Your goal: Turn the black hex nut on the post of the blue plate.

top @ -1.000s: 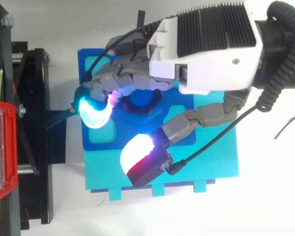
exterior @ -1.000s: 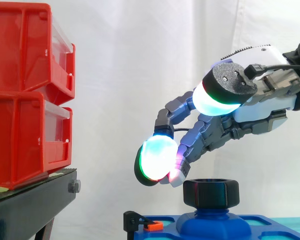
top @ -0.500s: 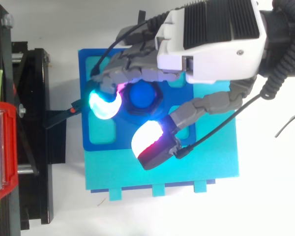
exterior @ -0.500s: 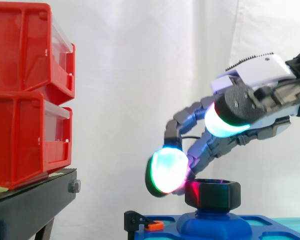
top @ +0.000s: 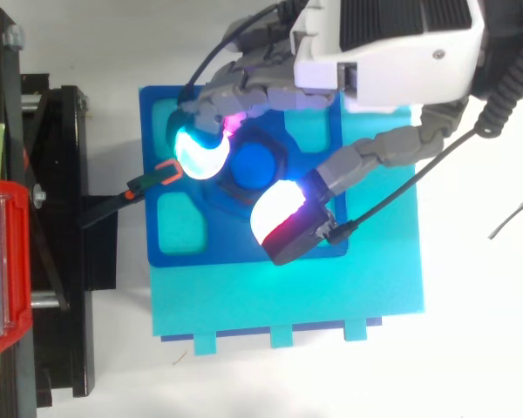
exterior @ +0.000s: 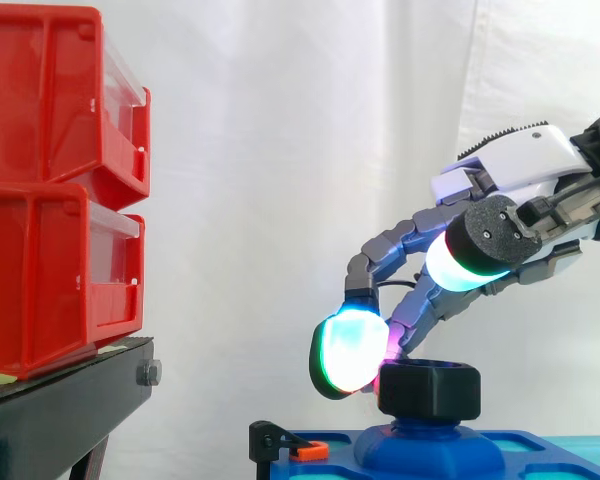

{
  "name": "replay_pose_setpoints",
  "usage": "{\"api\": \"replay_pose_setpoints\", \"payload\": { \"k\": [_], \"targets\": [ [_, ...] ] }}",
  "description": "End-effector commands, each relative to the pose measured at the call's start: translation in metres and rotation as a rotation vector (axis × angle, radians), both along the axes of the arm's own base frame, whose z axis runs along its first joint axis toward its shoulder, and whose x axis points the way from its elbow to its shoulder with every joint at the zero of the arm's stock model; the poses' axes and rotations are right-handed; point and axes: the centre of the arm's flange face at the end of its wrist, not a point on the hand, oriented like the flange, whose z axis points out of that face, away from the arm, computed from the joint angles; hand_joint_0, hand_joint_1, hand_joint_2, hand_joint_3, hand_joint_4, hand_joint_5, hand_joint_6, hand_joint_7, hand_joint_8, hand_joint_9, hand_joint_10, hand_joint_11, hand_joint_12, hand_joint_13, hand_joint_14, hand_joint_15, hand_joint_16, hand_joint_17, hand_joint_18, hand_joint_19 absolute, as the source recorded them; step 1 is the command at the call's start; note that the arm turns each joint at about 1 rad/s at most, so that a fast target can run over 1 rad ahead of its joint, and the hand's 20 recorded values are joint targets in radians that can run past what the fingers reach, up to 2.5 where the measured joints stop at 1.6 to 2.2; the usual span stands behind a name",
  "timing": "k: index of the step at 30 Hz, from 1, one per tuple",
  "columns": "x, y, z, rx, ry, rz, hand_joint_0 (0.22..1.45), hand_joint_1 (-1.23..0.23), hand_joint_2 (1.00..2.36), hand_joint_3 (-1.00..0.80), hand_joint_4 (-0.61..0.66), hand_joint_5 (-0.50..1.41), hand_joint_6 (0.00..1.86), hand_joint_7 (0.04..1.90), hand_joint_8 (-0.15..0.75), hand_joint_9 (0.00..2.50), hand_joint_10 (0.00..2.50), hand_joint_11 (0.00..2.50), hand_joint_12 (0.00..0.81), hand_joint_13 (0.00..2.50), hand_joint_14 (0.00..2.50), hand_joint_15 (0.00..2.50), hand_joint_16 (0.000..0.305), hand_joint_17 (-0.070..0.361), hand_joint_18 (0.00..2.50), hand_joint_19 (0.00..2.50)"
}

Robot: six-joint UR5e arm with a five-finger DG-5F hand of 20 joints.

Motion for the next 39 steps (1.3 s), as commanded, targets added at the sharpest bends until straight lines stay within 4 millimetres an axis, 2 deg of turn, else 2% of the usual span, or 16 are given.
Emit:
{"api": "replay_pose_setpoints", "payload": {
  "k": [1,13,22,30,35,39],
  "targets": [
    [-0.002,-0.009,0.003,-0.010,0.005,0.001,0.50,-0.40,1.00,-0.50,0.24,-0.15,0.50,0.91,0.264,0.66,0.01,0.29,0.362,0.46,0.00,0.11,0.055,0.124,0.25,0.11],
    [-0.007,-0.026,0.005,-0.020,0.008,0.016,0.50,-0.40,1.00,-0.50,0.24,-0.15,0.50,0.91,0.265,0.67,0.01,0.30,0.361,0.47,0.00,0.12,0.055,0.124,0.26,0.10],
    [-0.007,-0.037,0.038,-0.058,0.003,0.027,0.50,-0.40,1.00,-0.50,0.24,-0.15,0.50,0.91,0.267,0.67,0.01,0.30,0.362,0.47,0.00,0.12,0.055,0.124,0.27,0.10],
    [0.002,-0.026,0.041,-0.043,-0.046,0.031,0.50,-0.40,1.00,-0.50,0.24,-0.15,0.50,0.91,0.265,0.67,0.01,0.30,0.363,0.48,0.00,0.12,0.055,0.124,0.27,0.11],
    [0.012,-0.007,0.029,-0.007,-0.046,0.038,0.50,-0.40,1.00,-0.50,0.24,-0.15,0.50,0.91,0.266,0.67,0.01,0.30,0.363,0.48,0.00,0.12,0.055,0.124,0.28,0.11],
    [0.017,0.007,0.028,0.002,-0.054,0.044,0.50,-0.40,1.00,-0.50,0.24,-0.15,0.50,0.91,0.263,0.67,0.01,0.29,0.362,0.48,0.01,0.12,0.055,0.124,0.28,0.10]
  ]
}}
